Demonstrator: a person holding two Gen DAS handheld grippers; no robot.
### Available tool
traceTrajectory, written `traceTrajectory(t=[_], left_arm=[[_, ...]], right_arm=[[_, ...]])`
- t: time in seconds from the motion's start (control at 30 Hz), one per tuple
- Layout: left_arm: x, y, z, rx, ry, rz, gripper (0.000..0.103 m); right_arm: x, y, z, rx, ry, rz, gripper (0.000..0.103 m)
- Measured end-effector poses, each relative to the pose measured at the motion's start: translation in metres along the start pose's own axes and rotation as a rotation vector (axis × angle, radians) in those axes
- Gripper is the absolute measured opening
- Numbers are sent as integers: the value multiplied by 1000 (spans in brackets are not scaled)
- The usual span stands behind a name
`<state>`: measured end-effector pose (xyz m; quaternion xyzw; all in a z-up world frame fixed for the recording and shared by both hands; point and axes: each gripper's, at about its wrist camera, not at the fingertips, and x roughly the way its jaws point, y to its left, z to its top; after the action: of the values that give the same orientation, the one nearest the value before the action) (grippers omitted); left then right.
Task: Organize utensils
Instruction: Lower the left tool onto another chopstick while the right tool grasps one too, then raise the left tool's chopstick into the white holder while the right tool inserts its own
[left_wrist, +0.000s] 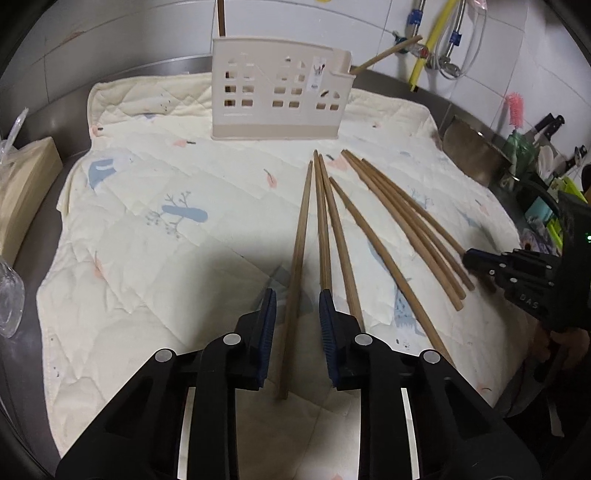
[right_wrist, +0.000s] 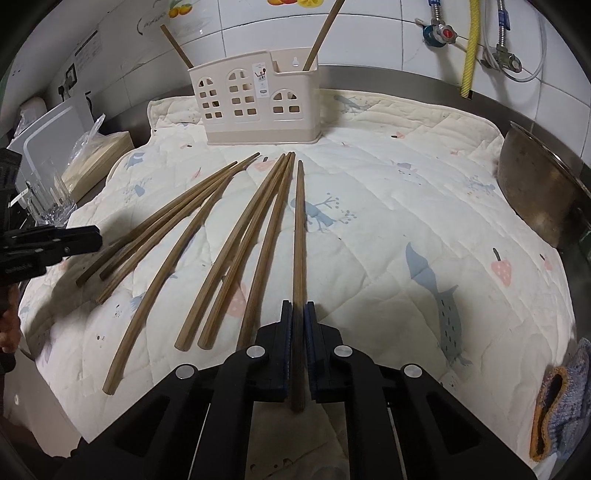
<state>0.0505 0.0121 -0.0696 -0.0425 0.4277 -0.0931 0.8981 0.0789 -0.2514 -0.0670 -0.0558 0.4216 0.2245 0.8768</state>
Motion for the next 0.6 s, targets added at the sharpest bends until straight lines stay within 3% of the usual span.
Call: traceTrajectory(t=[0.6], left_arm=[[22, -2, -2, 34, 25, 40, 10]], right_arm=[[0, 1, -2, 2, -5, -4, 7]])
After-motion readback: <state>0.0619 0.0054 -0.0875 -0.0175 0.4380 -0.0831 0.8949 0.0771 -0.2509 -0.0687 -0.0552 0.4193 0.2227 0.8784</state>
